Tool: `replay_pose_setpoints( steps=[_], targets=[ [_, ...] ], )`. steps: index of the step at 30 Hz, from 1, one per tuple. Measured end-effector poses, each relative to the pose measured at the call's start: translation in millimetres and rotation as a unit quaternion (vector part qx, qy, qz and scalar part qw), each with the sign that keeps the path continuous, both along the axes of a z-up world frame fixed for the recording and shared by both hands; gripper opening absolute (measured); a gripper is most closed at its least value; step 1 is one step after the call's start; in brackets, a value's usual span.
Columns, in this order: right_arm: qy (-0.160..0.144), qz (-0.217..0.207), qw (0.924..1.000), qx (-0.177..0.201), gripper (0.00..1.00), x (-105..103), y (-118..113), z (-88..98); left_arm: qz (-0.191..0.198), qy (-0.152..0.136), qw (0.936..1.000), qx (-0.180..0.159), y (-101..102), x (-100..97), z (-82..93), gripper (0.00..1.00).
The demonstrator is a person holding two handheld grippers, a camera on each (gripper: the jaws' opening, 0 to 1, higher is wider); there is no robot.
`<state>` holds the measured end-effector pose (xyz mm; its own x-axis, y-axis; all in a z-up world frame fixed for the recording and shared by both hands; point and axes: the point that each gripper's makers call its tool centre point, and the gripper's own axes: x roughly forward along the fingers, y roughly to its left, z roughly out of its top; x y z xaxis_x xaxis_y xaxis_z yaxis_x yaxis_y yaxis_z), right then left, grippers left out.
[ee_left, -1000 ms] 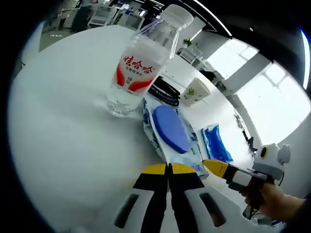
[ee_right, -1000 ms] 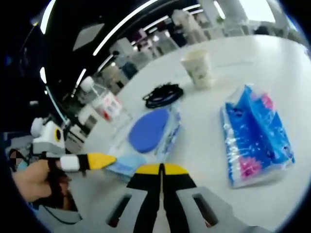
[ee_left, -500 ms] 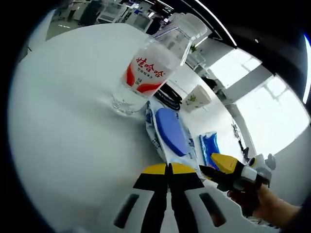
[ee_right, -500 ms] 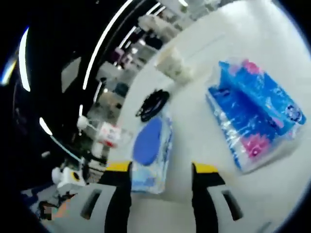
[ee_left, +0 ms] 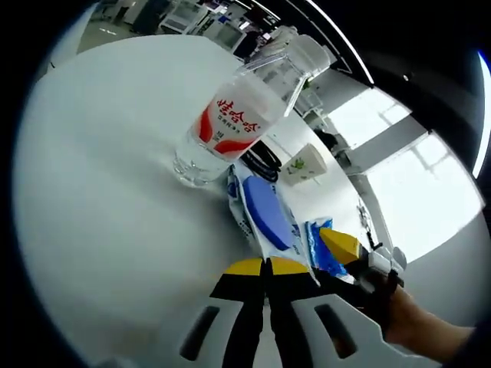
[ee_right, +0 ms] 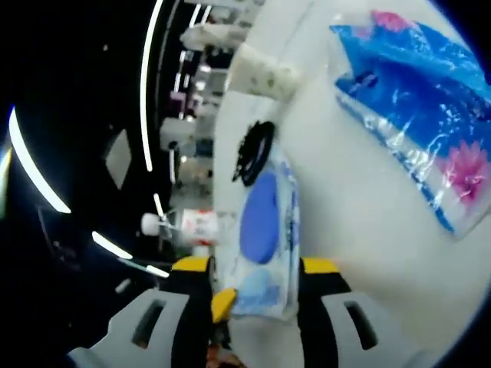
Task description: Arrange the tabletop items into an orderly group along one side of the table until the central work area is clear of visible clutter.
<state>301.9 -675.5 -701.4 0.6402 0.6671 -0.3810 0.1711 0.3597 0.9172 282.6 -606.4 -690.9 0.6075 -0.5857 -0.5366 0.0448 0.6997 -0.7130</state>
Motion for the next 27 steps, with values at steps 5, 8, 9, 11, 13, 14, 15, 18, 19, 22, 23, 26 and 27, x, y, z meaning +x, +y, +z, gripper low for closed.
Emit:
replay_pose_setpoints(
  steps=[5, 8, 9, 11, 13, 14, 15, 18, 19, 22, 23, 26, 27],
  targets=[
    [0.0, 0.007, 0.9996, -0.029, 0.09, -4, -5, -10.2, -0.003, -0.003, 1.0, 0.0, 0, 0.0, 0.8, 0.0],
    [-0.001, 0.012, 0.9995, -0.031, 0.02, -5, -4, -11.9, -0.005, -0.003, 1.0, -0.001, -1, -0.5, 0.5, 0.0],
    [-0.003, 0.014, 0.9993, -0.034, 0.02, -5, -4, -12.3, -0.005, -0.002, 1.0, 0.0, -1, -0.7, -0.2, 0.0],
    [-0.007, 0.015, 0.9992, -0.037, 0.0, -5, -4, -12.4, -0.004, 0.0, 1.0, -0.002, -1, -1.0, -1.5, 0.0],
    [-0.009, 0.016, 0.9991, -0.039, 0.0, -5, -4, -12.6, -0.003, 0.005, 1.0, -0.005, -2, -1.5, -3.1, 0.0],
    [-0.01, 0.017, 0.999, -0.04, 0.0, -5, -4, -12.6, -0.004, 0.007, 1.0, -0.005, -2, -1.8, -3.6, 0.0],
    [-0.011, 0.017, 0.999, -0.041, 0.0, -5, -4, -12.8, -0.004, 0.007, 1.0, -0.004, -2, -2.0, -3.9, 0.0],
    [-0.012, 0.018, 0.9988, -0.044, 0.0, -5, -4, -13.5, -0.01, 0.005, 0.9999, 0.003, -2, -2.3, -4.6, 0.0],
    [-0.014, 0.019, 0.9986, -0.047, 0.0, -6, -4, -13.7, -0.01, 0.005, 0.9999, 0.003, -2, -2.4, -4.6, 0.0],
    [-0.015, 0.02, 0.9984, -0.051, 0.0, -5, -4, -14.6, -0.01, 0.005, 0.9999, 0.004, -2, -2.6, -5.2, 0.0],
    [-0.015, 0.018, 0.9984, -0.051, 0.0, -5, -4, -14.6, -0.01, 0.005, 0.9999, 0.005, -1, -2.5, -5.3, 0.0],
    [-0.015, 0.018, 0.9984, -0.051, 0.0, -4, -4, -15.0, -0.01, 0.006, 0.9999, 0.008, 0, -2.6, -5.8, 0.0],
    [-0.016, 0.017, 0.9984, -0.052, 0.0, -4, -4, -14.8, -0.01, 0.006, 0.9999, 0.009, 0, -2.6, -6.0, 0.01]
  ],
)
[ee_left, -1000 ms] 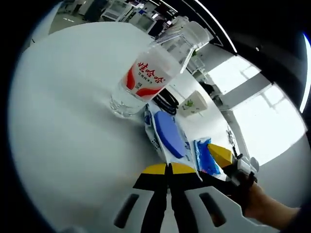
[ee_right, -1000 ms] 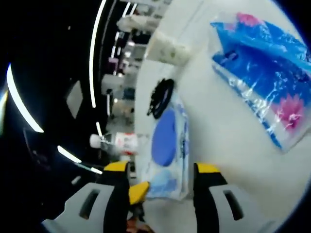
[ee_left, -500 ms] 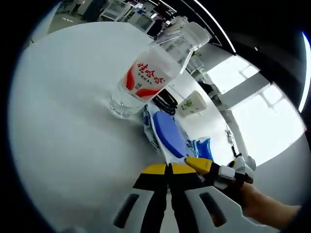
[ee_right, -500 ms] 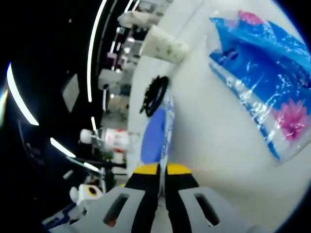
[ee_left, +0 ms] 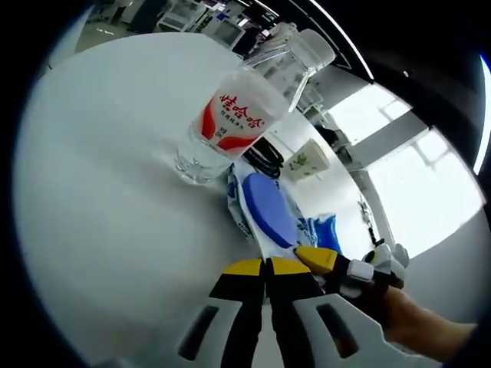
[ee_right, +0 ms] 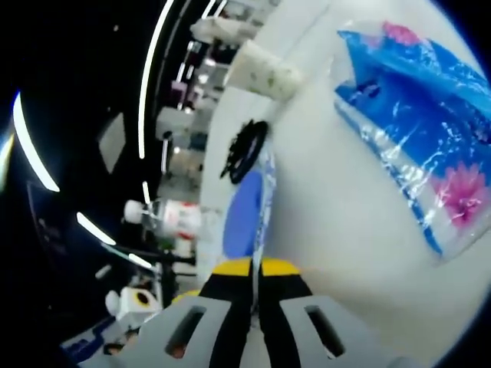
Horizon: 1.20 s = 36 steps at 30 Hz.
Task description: Arrange the tabletop items into an orderly group along one side of the table until the central work area is clear of visible clutter.
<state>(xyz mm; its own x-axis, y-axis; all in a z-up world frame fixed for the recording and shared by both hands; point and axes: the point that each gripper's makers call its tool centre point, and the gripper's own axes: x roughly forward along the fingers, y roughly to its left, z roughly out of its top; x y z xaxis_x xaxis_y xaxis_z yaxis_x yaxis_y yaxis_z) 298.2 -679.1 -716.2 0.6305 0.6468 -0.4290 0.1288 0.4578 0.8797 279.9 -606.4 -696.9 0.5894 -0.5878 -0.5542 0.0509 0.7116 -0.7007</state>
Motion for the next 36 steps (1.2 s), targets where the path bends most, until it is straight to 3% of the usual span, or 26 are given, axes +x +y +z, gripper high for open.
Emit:
replay_pose_setpoints(
  steps=[4, 6, 8, 12, 13, 16, 17, 19, 20, 23, 36],
  targets=[
    [-0.006, -0.003, 1.0, 0.002, 0.0, 1, 1, 3.7, 0.007, -0.001, 0.9999, 0.009, 5, -0.7, -2.3, 0.06],
    [-0.007, -0.003, 1.0, 0.004, 0.0, 1, 1, 4.4, 0.022, 0.001, 0.9997, 0.007, 9, -0.1, -4.0, 0.2],
    [-0.007, -0.005, 0.9999, 0.008, 0.0, 2, 0, 5.3, 0.042, 0.015, 0.9989, -0.015, 10, -0.7, -5.6, 0.31],
    [-0.011, -0.007, 0.9998, 0.016, 0.0, 3, 1, 9.0, 0.068, 0.039, 0.9942, -0.074, 6, -1.5, -7.7, 0.38],
    [-0.012, -0.007, 0.9998, 0.017, 0.0, 3, 1, 9.3, 0.082, 0.046, 0.9903, -0.102, 4, 1.5, -5.8, 0.39],
    [-0.015, -0.006, 0.9997, 0.019, 0.0, 3, 2, 9.5, 0.097, 0.064, 0.9779, -0.174, -7, 8.1, 1.2, 0.33],
    [-0.016, -0.007, 0.9996, 0.02, 0.0, 4, 2, 9.8, 0.097, 0.065, 0.9768, -0.18, -9, 9.7, 1.3, 0.28],
    [-0.017, -0.007, 0.9996, 0.021, 0.0, 3, 2, 10.5, 0.086, 0.062, 0.9814, -0.16, -11, 11.7, -2.8, 0.15],
    [-0.018, -0.008, 0.9996, 0.021, 0.0, 3, 2, 11.3, 0.07, 0.056, 0.9867, -0.135, -12, 10.8, -6.2, 0.08],
    [-0.021, -0.01, 0.9995, 0.019, 0.0, 6, 0, 10.6, 0.059, 0.048, 0.9887, -0.129, -14, 13.2, -4.3, 0.03],
    [-0.052, -0.005, 0.9985, 0.013, 0.0, 1, -1, 26.9, 0.02, -0.017, 0.995, -0.097, -19, 11.0, 14.9, 0.0]
  ],
)
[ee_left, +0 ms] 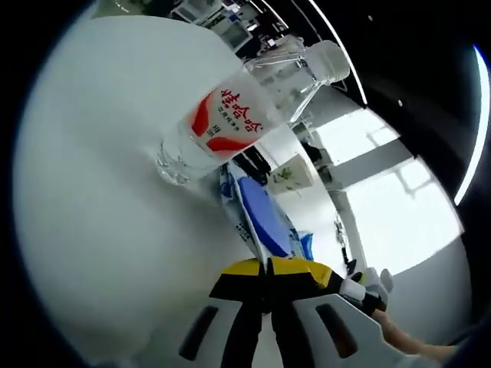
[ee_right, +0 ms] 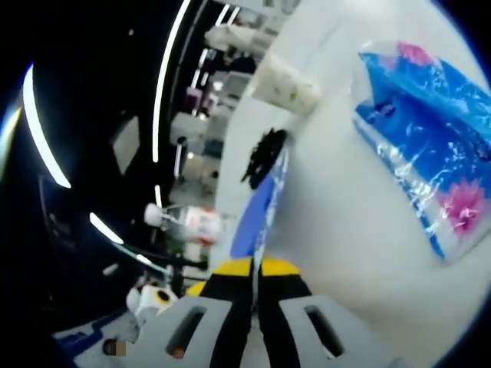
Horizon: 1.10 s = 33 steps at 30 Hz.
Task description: Arrange the tabletop items into an orderly group along one side of the table until the central work area is clear of visible clutter.
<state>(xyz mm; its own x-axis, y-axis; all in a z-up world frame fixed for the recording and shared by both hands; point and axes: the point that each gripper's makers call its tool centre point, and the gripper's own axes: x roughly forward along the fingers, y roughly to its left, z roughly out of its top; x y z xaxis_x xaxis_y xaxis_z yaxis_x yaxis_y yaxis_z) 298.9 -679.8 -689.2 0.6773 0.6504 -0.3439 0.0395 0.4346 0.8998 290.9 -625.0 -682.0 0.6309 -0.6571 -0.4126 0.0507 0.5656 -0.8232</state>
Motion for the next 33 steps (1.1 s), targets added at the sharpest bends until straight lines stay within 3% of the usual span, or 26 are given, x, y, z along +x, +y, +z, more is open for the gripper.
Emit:
replay_pose_setpoints(
  steps=[33],
  targets=[
    [-0.026, -0.009, 0.9996, -0.006, 0.0, -44, -5, 21.0, -0.021, -0.05, 0.9983, 0.019, -2, -41.2, 20.9, 0.0]
  ],
)
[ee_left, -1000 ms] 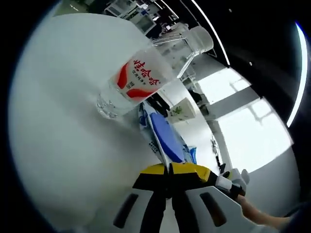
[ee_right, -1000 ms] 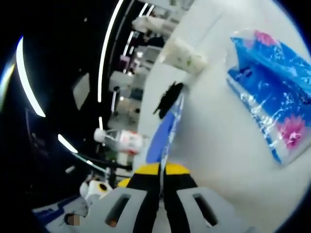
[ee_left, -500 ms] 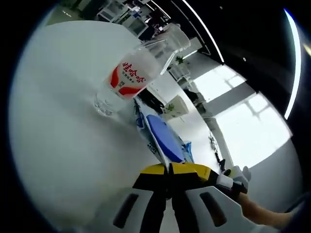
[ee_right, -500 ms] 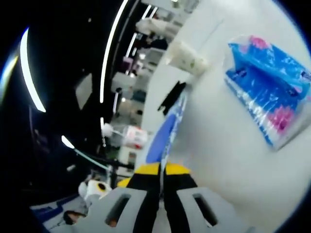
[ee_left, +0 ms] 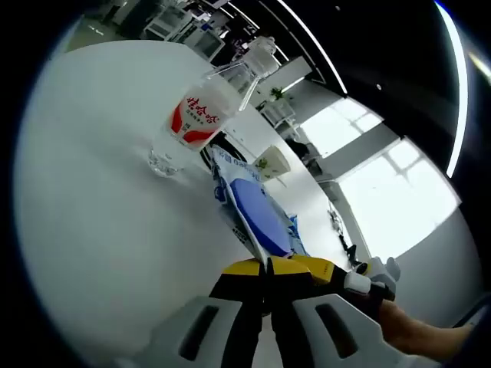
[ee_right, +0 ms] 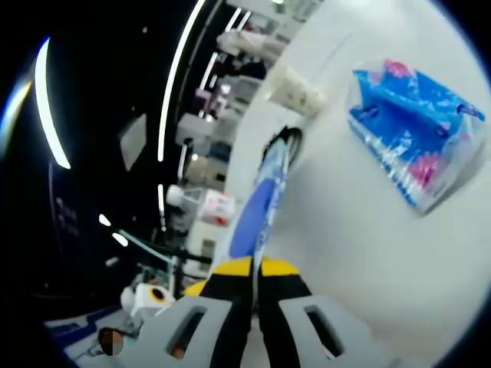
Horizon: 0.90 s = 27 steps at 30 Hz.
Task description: Arrange the tabletop items into an orderly group along one side of the table until the central work area is clear of visible clutter.
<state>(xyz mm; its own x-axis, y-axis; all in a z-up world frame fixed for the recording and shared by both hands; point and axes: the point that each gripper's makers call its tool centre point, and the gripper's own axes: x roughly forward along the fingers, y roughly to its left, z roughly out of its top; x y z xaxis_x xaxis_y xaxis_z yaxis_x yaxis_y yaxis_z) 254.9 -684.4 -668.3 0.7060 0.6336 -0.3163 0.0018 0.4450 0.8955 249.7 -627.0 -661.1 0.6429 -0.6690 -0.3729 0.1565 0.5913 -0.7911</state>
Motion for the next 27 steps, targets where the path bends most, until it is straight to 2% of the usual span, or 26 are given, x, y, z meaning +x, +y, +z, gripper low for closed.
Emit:
replay_pose_setpoints(
  steps=[3, 15, 27],
  targets=[
    [-0.005, 0.002, 1.0, -0.003, 0.0, -1, 1, 3.0, -0.003, -0.009, 0.9999, 0.009, 0, -1.9, 3.8, 0.0],
    [-0.015, 0.02, 0.9996, -0.014, 0.0, -13, -7, 6.8, 0.006, -0.009, 0.9999, 0.01, -7, -14.7, 7.0, 0.0],
    [-0.023, 0.04, 0.9988, -0.015, 0.0, -22, -21, 14.2, -0.016, -0.014, 0.9998, 0.005, -21, -27.5, 9.7, 0.0]
  ],
)
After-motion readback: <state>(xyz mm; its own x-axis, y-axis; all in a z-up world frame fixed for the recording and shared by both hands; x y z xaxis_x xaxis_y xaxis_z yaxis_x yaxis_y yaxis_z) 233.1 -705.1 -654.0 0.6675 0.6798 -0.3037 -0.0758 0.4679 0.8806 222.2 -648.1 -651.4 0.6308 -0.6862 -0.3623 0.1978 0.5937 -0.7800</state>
